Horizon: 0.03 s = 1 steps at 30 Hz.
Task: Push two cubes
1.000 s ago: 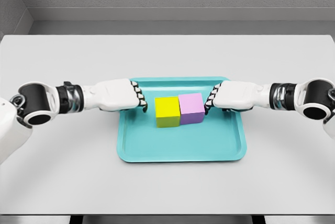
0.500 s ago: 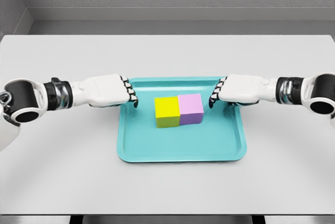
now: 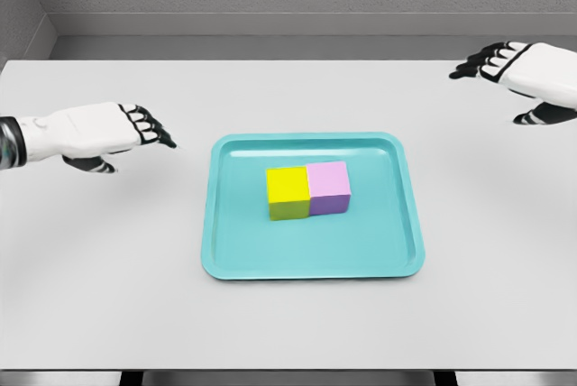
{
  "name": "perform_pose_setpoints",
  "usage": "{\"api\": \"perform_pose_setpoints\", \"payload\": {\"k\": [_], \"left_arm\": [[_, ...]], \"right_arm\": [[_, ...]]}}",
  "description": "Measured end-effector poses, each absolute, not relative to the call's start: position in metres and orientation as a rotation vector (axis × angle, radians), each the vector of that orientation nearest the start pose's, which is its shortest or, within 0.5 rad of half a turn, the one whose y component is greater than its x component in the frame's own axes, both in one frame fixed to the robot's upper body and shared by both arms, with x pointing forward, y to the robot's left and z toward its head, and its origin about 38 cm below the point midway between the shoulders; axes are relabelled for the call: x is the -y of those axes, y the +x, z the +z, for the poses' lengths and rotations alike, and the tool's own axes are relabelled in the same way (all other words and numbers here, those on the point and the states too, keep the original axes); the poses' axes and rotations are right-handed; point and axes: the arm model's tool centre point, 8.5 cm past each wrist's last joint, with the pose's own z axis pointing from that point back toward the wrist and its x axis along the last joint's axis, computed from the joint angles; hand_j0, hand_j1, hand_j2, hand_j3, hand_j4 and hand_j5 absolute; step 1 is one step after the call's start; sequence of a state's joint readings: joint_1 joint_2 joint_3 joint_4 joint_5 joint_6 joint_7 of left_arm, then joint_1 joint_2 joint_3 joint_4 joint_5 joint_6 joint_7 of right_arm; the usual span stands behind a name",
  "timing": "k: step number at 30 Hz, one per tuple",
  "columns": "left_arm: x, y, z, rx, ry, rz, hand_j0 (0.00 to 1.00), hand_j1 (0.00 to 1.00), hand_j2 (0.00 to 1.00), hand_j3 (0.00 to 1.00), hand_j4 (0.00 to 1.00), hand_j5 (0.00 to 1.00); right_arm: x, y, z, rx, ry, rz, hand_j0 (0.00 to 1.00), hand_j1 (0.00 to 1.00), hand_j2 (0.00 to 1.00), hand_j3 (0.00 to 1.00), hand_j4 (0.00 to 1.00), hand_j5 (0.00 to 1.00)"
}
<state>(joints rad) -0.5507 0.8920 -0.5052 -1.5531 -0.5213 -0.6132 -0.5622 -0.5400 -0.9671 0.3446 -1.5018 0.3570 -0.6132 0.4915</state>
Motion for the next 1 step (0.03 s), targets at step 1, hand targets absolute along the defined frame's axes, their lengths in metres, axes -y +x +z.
{"api": "perform_pose_setpoints", "payload": {"k": [1], "left_arm": [[-0.3304,0.4142,0.2245,1.27,0.541,-2.215,1.0,1.0,1.0,1.0,1.0,1.0]], "right_arm": [[0.3786,0.4188,0.2872,1.464,-0.66,1.962,1.0,1.0,1.0,1.0,1.0,1.0]]}}
